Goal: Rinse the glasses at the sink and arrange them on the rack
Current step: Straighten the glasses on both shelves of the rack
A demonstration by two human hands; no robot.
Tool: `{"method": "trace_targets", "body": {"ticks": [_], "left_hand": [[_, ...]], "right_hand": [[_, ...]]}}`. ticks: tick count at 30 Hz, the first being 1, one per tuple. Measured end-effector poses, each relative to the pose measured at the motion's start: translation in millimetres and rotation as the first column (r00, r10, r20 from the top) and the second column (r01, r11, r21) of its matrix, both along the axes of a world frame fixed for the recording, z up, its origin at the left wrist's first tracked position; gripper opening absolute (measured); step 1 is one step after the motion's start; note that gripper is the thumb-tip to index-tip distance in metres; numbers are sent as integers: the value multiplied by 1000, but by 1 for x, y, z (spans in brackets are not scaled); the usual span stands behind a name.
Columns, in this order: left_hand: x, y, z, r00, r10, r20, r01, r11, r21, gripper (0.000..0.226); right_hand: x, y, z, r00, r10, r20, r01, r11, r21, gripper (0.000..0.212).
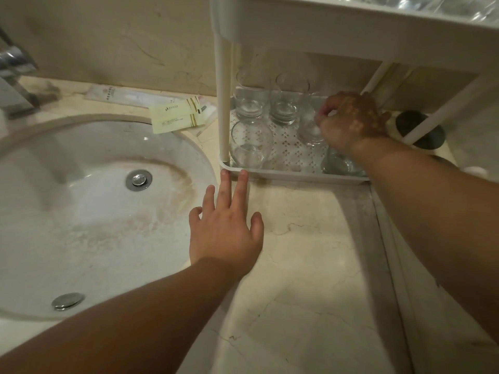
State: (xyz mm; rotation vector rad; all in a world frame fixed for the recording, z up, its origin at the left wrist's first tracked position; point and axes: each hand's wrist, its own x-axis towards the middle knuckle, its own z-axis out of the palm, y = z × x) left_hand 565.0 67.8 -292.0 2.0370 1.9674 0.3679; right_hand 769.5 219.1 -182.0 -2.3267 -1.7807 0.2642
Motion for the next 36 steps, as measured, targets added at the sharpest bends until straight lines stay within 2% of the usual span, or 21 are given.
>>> {"method": "trace_targets", "body": {"ticks": [7,12,25,31,34,36], "left_hand": [[0,0,0,1000,-2,-5,2,1000,-1,73],[0,0,0,1000,1,-3,-1,1000,-1,73],[1,0,1,1000,3,7,-3,1000,7,73],[1,-1,1,1000,2,13,-3,1000,8,73],[1,-1,2,1000,0,9,0,1000,11,73],[1,-1,2,1000,-1,8,1,1000,10,73]], "right_hand": [[-20,-14,-1,998,58,22,-58,998,-25,25],[-30,-29,-2,990,132,39,-130,990,-45,16],[-50,-51,-8,986,147,74,-140,986,-94,20],[-46,-65,-2,989,149,-1,-149,987,-54,14],[-35,-73,3,986,90,-143,-74,991,115,30],[-23,-76,6,997,22,-77,-6,981,194,40]]}}
